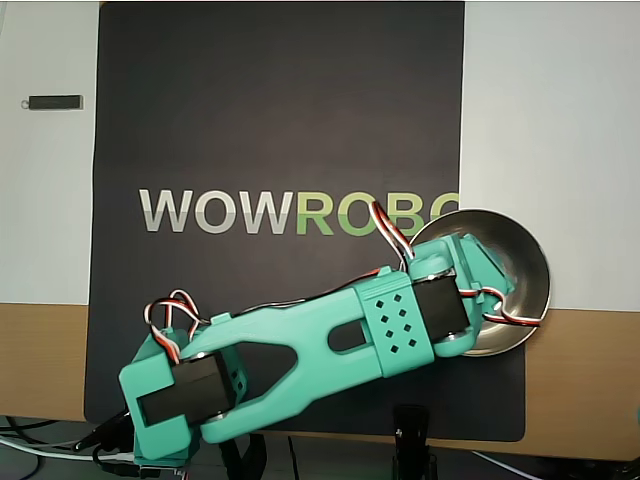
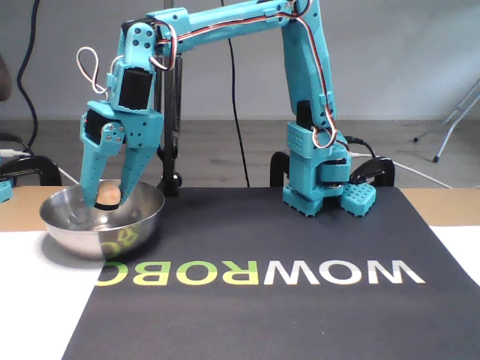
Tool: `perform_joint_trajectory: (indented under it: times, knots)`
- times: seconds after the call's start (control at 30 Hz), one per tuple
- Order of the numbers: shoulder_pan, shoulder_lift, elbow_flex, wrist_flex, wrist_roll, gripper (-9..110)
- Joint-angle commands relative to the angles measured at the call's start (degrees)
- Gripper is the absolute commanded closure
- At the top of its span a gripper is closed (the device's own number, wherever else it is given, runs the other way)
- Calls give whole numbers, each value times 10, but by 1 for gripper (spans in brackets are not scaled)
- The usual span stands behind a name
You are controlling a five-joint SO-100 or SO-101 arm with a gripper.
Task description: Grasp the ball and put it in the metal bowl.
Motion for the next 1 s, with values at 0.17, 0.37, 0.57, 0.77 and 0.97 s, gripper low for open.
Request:
perform_joint_trajectory:
  times: [0.17,0.37,0.57,0.77,0.97]
  knots:
    - [-2,4,-14,-4,-3,51]
    - [-2,4,-14,-3,-3,51]
    - [-3,4,-14,-3,-3,51]
    - [-4,4,-14,-2,-3,51]
    - [-4,4,-14,2,-3,42]
